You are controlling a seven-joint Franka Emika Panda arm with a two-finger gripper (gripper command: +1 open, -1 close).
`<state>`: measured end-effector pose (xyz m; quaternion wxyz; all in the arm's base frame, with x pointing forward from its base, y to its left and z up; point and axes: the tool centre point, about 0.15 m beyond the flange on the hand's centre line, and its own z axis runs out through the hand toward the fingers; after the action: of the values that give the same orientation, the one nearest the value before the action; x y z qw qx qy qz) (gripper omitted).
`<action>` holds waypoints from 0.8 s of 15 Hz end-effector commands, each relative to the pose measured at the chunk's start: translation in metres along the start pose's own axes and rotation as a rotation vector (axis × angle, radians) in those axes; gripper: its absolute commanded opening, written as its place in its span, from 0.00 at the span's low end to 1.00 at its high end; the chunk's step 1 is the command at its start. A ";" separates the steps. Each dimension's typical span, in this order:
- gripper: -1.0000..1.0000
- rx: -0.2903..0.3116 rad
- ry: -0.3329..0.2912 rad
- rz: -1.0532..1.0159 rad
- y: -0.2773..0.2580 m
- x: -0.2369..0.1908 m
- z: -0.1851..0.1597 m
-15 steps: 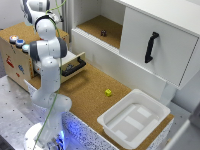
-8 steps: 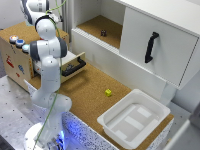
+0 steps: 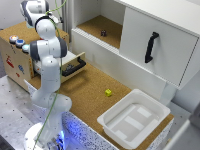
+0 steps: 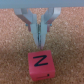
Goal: Slide the pink block into the drawer
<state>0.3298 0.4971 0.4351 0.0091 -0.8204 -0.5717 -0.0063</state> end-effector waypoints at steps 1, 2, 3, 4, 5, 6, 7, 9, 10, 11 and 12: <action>0.00 -0.049 0.033 0.017 -0.003 -0.031 0.015; 0.00 -0.048 0.031 0.020 -0.003 -0.037 0.016; 0.00 -0.044 0.036 0.027 -0.002 -0.043 0.016; 0.00 -0.049 0.038 0.026 -0.001 -0.047 0.016; 0.00 -0.049 0.038 0.027 0.001 -0.052 0.016; 0.00 -0.047 0.038 0.028 0.002 -0.055 0.016; 0.00 -0.046 0.038 0.024 0.003 -0.059 0.016; 0.00 -0.039 0.040 0.015 0.005 -0.069 0.018; 0.00 -0.035 0.043 0.012 0.006 -0.073 0.018; 0.00 -0.033 0.044 0.008 0.007 -0.077 0.019; 0.00 -0.030 0.045 0.001 0.008 -0.082 0.021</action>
<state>0.3206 0.4584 0.4230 -0.0231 -0.8284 -0.5596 0.0084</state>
